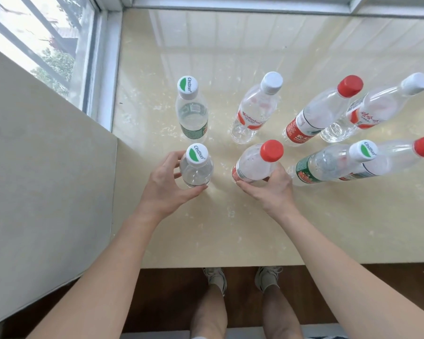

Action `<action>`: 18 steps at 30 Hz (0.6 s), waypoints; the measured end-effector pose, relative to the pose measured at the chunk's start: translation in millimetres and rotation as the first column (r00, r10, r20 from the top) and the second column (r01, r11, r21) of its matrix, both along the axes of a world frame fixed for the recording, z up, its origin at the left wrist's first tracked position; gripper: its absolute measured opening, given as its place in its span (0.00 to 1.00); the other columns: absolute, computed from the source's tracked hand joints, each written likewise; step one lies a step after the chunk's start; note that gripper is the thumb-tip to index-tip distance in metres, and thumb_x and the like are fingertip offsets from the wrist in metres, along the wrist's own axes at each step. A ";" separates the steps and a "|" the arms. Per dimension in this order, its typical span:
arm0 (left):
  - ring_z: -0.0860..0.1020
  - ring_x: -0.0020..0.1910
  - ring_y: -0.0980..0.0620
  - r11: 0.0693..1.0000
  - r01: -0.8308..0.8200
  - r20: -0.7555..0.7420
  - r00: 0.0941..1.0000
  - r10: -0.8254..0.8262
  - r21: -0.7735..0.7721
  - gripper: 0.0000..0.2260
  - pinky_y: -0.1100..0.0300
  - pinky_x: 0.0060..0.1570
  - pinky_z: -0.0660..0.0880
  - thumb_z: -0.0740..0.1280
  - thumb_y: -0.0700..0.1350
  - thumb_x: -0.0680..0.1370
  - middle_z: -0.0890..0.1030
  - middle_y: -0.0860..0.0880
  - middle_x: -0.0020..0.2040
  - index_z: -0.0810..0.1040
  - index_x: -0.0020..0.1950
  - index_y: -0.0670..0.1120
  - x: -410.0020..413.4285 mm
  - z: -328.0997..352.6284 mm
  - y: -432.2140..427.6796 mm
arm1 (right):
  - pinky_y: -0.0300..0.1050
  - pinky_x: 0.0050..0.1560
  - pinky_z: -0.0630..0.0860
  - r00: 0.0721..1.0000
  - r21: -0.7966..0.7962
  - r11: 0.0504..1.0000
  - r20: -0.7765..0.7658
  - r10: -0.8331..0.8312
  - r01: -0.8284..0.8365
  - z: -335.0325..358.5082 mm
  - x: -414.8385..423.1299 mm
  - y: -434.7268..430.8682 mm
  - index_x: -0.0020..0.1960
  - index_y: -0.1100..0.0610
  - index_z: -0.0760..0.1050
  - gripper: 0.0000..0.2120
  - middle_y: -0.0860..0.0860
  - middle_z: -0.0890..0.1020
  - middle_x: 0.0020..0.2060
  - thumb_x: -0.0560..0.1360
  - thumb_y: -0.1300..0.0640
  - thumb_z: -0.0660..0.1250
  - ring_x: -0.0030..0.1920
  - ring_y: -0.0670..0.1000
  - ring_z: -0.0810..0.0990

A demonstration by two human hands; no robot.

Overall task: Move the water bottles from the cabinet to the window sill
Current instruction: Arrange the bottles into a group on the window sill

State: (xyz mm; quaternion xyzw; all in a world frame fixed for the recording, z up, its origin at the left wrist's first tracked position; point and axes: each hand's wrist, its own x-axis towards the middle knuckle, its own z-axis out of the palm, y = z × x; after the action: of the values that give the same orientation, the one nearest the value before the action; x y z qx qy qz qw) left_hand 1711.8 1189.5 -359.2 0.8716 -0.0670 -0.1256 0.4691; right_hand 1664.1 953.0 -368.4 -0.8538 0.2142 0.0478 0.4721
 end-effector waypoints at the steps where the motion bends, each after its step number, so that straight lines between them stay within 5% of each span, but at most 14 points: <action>1: 0.74 0.54 0.68 1.000 0.007 -0.012 1.000 -0.007 -0.001 0.31 0.77 0.51 0.70 0.81 0.46 0.65 0.78 0.55 0.58 0.73 0.64 0.49 0.6 0.5 0.7 | 0.29 0.52 0.72 1.000 0.006 1.000 -0.012 0.005 -0.005 -0.7 0.0 -0.7 0.59 0.46 0.73 0.29 0.46 0.82 0.53 0.64 0.52 0.83 0.53 0.45 0.79; 5: 0.73 0.58 0.68 1.000 0.022 -0.064 0.998 -0.022 -0.001 0.33 0.75 0.54 0.70 0.81 0.47 0.64 0.77 0.59 0.59 0.70 0.65 0.54 -2.8 3.5 1.1 | 0.49 0.63 0.75 0.996 -0.020 0.999 -0.073 0.049 -0.051 1.5 -4.1 -4.6 0.65 0.50 0.72 0.35 0.46 0.80 0.58 0.61 0.49 0.81 0.60 0.47 0.78; 9: 0.68 0.61 0.74 0.995 0.040 -0.138 0.990 -0.027 0.091 0.36 0.66 0.60 0.71 0.80 0.48 0.65 0.71 0.70 0.61 0.64 0.66 0.62 -12.7 16.0 13.4 | 0.54 0.70 0.71 0.993 -0.055 0.994 -0.085 0.085 -0.090 38.2 -19.6 -10.0 0.75 0.48 0.64 0.42 0.45 0.74 0.67 0.65 0.56 0.78 0.67 0.46 0.73; 12: 0.69 0.66 0.62 0.980 0.058 -0.169 0.985 -0.025 0.193 0.40 0.54 0.63 0.72 0.78 0.47 0.68 0.69 0.65 0.68 0.60 0.72 0.62 -13.3 34.7 29.0 | 0.55 0.70 0.71 0.995 -0.118 0.989 -0.054 0.080 -0.085 83.4 -31.2 -18.1 0.79 0.49 0.60 0.44 0.44 0.72 0.67 0.69 0.64 0.76 0.69 0.47 0.72; 15: 0.73 0.58 0.55 0.960 0.025 -0.140 0.990 0.014 0.278 0.35 0.57 0.55 0.70 0.74 0.43 0.71 0.69 0.61 0.67 0.62 0.73 0.59 -3.0 59.6 39.1 | 0.49 0.63 0.74 0.995 -0.283 0.958 0.065 0.074 -0.053 134.1 -31.1 -25.0 0.76 0.51 0.66 0.34 0.46 0.75 0.64 0.72 0.64 0.71 0.64 0.49 0.74; 18: 0.74 0.62 0.51 0.940 -0.054 -0.014 0.998 0.062 0.336 0.31 0.56 0.53 0.70 0.73 0.42 0.70 0.73 0.54 0.65 0.67 0.69 0.55 20.5 78.7 42.3 | 0.40 0.52 0.69 0.977 -0.404 0.915 0.192 0.088 -0.003 170.0 -12.7 -31.4 0.70 0.53 0.71 0.26 0.47 0.77 0.58 0.73 0.64 0.70 0.53 0.45 0.74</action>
State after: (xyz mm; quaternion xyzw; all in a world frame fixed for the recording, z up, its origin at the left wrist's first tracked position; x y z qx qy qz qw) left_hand 1732.3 1231.8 -280.5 0.9388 -0.0131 -0.1318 0.3181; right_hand 1651.4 921.7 -198.4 -0.9375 0.1492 -0.0748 0.3053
